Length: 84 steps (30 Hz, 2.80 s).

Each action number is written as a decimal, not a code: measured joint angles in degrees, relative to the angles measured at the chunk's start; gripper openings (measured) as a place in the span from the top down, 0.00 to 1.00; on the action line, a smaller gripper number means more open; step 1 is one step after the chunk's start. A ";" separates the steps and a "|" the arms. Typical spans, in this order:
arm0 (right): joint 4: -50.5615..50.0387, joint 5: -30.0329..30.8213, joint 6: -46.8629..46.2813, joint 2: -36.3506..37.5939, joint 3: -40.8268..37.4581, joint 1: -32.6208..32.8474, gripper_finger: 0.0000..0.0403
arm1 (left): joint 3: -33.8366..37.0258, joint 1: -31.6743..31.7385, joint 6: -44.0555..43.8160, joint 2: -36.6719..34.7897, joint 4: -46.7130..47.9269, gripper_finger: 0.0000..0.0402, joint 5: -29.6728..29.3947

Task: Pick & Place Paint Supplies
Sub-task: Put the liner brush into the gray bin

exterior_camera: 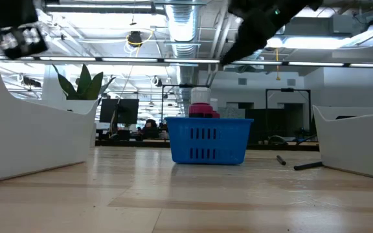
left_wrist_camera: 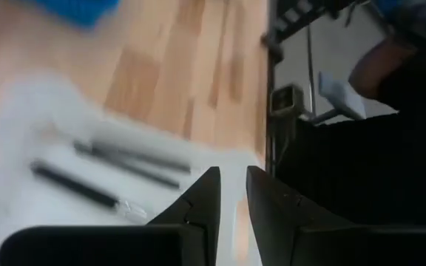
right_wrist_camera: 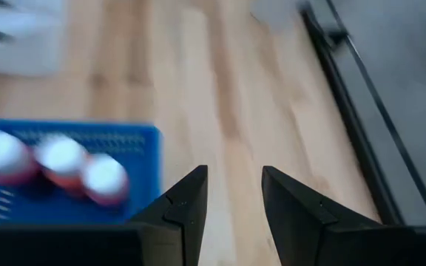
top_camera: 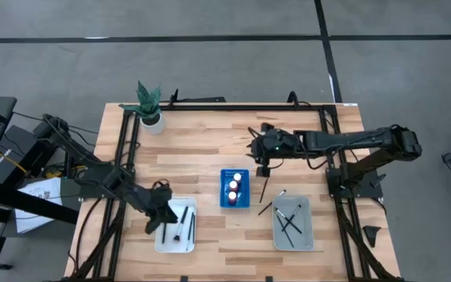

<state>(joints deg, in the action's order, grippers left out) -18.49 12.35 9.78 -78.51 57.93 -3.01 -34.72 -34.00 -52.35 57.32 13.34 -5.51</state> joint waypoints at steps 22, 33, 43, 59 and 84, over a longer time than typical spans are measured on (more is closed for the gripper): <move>-30.16 -1.30 26.68 -0.22 0.09 0.80 0.69 | 0.00 12.72 54.91 -2.21 -0.10 0.81 -33.67; -30.30 -1.99 40.70 -10.70 0.03 1.93 0.69 | 0.00 13.68 56.32 5.38 -0.13 0.81 -31.52; -28.33 -5.91 44.85 -18.88 0.07 -0.61 0.69 | 0.02 13.31 57.05 2.15 -3.25 0.81 -29.81; -25.15 -12.51 47.68 -20.22 -0.54 -5.42 0.81 | 0.02 13.29 56.76 0.16 -3.48 0.81 -27.03; -17.45 -12.73 47.19 -19.81 -5.85 -5.26 0.81 | 0.02 13.29 56.39 0.16 -3.51 0.81 -27.00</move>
<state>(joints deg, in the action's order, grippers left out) -35.95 -0.37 56.97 -98.33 52.08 -8.27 -34.70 -20.71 4.04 57.47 9.82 -32.51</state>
